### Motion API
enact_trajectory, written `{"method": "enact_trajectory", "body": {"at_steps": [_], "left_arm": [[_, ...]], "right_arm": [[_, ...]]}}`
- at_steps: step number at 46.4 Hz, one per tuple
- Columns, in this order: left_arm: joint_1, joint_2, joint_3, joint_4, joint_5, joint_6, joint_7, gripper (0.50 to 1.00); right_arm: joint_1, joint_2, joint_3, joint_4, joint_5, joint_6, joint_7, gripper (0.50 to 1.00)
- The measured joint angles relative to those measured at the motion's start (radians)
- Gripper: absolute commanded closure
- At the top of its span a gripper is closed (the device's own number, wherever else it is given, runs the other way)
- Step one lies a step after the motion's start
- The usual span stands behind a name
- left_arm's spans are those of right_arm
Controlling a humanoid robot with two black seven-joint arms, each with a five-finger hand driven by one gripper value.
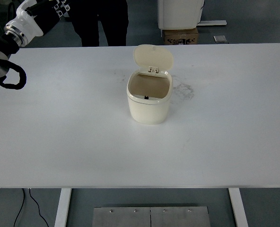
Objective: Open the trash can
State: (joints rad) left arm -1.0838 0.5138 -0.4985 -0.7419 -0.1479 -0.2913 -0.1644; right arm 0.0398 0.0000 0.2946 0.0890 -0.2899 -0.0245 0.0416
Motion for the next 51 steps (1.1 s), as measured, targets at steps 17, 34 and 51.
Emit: {"method": "enact_trajectory", "body": {"at_steps": [17,34,51], "left_arm": [[0.268,-0.017,-0.278,0.044,-0.015,-0.021,-0.013,0.500],[0.355,-0.048,-0.304,0.044,-0.120,-0.080,-0.094,0.500],[0.426,-0.060,-0.303,0.044,-0.125,-0.080,-0.123,0.500]], "right_arm": [[0.000,0.000,0.000,0.000,0.000,0.000,0.000,0.509],[0.000,0.000,0.000,0.000,0.000,0.000,0.000,0.509],[0.000,0.000,0.000,0.000,0.000,0.000,0.000,0.509]]}}
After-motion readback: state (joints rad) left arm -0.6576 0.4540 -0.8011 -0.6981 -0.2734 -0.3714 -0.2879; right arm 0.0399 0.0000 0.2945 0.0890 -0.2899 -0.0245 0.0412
